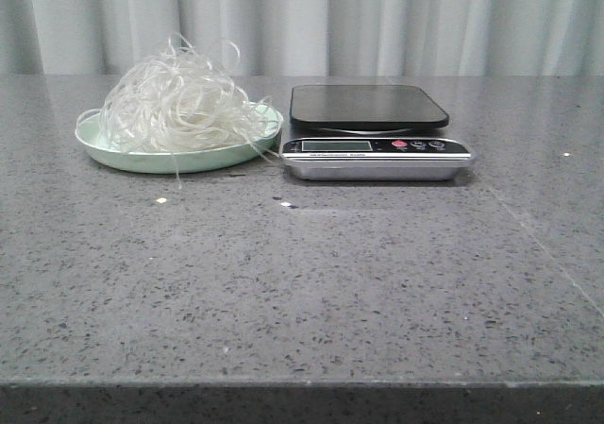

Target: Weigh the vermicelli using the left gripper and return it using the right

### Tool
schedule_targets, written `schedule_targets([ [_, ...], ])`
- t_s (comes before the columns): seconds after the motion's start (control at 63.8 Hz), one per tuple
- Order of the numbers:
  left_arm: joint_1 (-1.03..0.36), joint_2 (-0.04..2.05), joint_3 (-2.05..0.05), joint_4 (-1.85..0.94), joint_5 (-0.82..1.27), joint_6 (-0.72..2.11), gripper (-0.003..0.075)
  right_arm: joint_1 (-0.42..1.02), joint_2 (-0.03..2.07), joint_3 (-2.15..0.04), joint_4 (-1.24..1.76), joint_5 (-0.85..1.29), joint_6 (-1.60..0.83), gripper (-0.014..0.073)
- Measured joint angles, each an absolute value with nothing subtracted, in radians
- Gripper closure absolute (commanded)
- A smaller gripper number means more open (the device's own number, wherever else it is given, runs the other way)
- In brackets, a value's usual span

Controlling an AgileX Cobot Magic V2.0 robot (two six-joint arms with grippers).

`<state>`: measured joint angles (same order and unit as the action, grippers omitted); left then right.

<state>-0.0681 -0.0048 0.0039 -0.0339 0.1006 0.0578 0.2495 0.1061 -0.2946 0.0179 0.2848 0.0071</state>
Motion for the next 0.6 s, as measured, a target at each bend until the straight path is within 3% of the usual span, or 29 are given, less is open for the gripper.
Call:
schedule_targets([
  [0.172, -0.068, -0.005, 0.004, -0.034, 0.101, 0.058, 0.0586, 0.084, 0.106, -0.202, 0.033, 0.192, 0.007, 0.0425],
  [0.596, -0.068, -0.005, 0.004, -0.034, 0.098, 0.058, 0.0586, 0.061, -0.010, 0.027, 0.094, -0.044, 0.007, 0.0425],
])
